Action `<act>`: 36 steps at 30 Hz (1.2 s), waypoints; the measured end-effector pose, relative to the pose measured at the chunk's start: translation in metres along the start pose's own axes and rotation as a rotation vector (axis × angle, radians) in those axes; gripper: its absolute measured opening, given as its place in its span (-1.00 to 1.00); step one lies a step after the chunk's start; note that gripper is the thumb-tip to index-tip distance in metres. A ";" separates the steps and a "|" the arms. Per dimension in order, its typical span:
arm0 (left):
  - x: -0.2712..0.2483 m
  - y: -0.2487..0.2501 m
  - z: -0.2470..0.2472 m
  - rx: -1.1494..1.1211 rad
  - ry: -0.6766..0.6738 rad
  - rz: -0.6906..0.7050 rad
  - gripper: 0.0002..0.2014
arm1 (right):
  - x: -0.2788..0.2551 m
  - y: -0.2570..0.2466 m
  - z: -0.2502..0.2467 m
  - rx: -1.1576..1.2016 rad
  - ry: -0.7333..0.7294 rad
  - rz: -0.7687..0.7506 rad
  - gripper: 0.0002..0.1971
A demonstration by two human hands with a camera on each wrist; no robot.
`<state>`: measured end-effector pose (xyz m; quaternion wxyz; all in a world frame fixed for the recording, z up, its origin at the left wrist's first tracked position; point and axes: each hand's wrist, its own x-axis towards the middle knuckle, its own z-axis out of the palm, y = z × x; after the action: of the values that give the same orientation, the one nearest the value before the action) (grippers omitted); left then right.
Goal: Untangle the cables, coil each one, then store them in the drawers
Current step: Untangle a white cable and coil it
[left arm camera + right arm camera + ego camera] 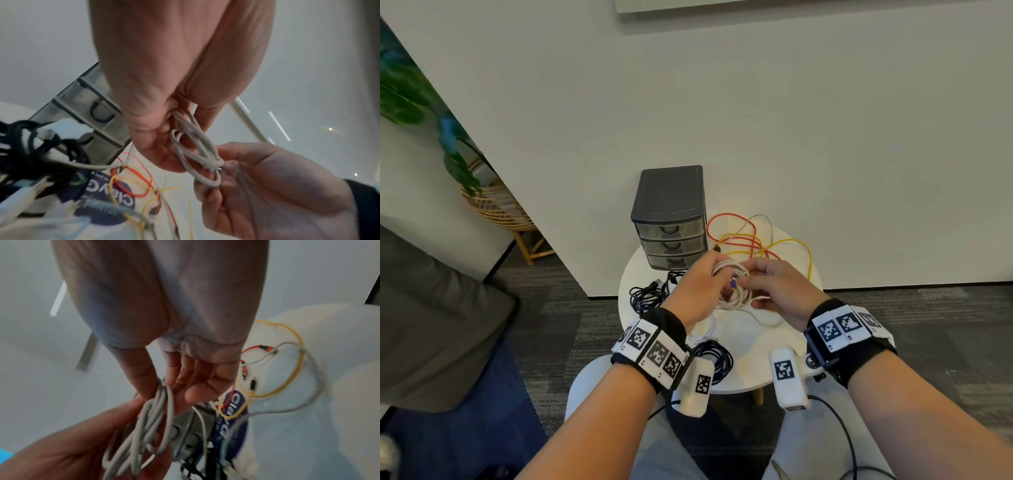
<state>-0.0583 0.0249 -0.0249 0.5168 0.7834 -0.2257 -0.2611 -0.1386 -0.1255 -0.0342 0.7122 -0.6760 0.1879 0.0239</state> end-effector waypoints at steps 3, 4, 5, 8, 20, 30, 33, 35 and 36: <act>0.002 0.011 -0.007 -0.087 0.089 0.043 -0.84 | -0.002 -0.014 0.004 0.029 0.032 -0.091 -0.91; 0.002 0.014 -0.008 -0.104 0.104 0.061 -0.84 | -0.003 -0.018 0.006 0.033 0.047 -0.114 -0.91; 0.001 0.016 -0.009 -0.126 0.116 0.072 -0.83 | -0.003 -0.020 0.008 0.043 0.061 -0.125 -0.92; -0.004 0.022 -0.012 -0.212 0.155 0.081 -0.80 | -0.005 -0.023 0.012 0.110 0.062 -0.123 -0.87; -0.021 0.034 -0.025 -0.515 0.094 0.101 -0.75 | -0.017 -0.031 0.014 0.162 -0.027 -0.134 -0.86; -0.023 0.052 -0.037 -0.824 -0.103 0.076 -0.59 | -0.013 -0.043 0.020 0.357 -0.035 -0.190 -0.85; -0.024 0.051 -0.037 -0.822 -0.068 0.094 -0.57 | -0.010 -0.048 0.024 0.313 -0.016 -0.185 -0.87; -0.026 0.051 -0.035 -0.804 -0.039 0.105 -0.57 | -0.008 -0.050 0.027 0.285 0.032 -0.210 -0.89; -0.026 0.051 -0.035 -0.794 -0.026 0.104 -0.57 | -0.007 -0.051 0.028 0.286 0.062 -0.226 -0.90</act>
<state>-0.0602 0.0465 0.0387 0.7891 0.5068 -0.1533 -0.3114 -0.1234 -0.1012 0.0173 0.7930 -0.5850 0.1342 -0.1040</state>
